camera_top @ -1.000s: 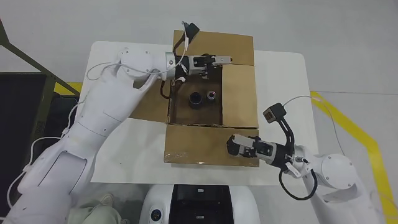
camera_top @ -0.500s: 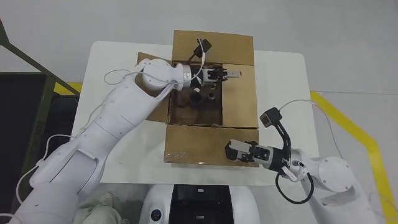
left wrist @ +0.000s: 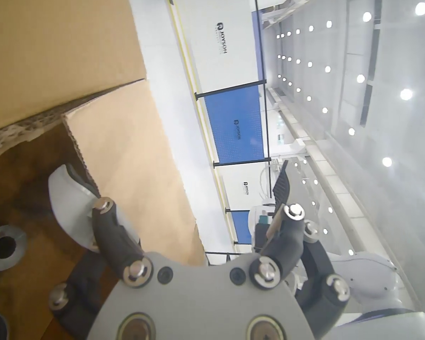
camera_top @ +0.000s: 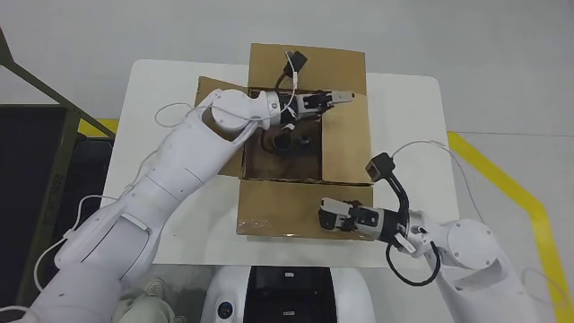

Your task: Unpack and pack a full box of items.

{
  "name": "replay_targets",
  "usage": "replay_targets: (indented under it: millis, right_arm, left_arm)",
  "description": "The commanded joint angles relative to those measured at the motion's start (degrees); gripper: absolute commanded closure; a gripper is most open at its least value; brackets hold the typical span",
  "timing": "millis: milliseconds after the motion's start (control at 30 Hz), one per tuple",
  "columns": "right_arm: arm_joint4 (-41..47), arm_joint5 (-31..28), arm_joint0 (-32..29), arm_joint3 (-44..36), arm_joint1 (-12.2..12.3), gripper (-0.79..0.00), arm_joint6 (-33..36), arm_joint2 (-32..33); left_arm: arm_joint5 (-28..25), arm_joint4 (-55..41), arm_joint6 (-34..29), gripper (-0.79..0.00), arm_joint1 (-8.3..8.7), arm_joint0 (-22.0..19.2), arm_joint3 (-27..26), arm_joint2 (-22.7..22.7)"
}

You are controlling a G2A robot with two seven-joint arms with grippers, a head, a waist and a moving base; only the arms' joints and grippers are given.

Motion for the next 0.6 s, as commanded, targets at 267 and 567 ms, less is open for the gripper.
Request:
replay_targets:
  millis: [267, 567]
  right_arm:
    - [0.23, 0.57, 2.85, 3.05, 0.02, -0.785, -2.86, -2.11]
    - [1.56, -2.89, 4.85, 7.11, -0.4, -0.785, -11.17, -2.45]
  left_arm:
    - [-3.97, -6.35, -4.79, -0.785, 0.3, 2.57, -2.59, -4.26]
    - [-2.66, -11.88, -10.13, -0.785, -0.6, 1.42, -2.09, -4.75]
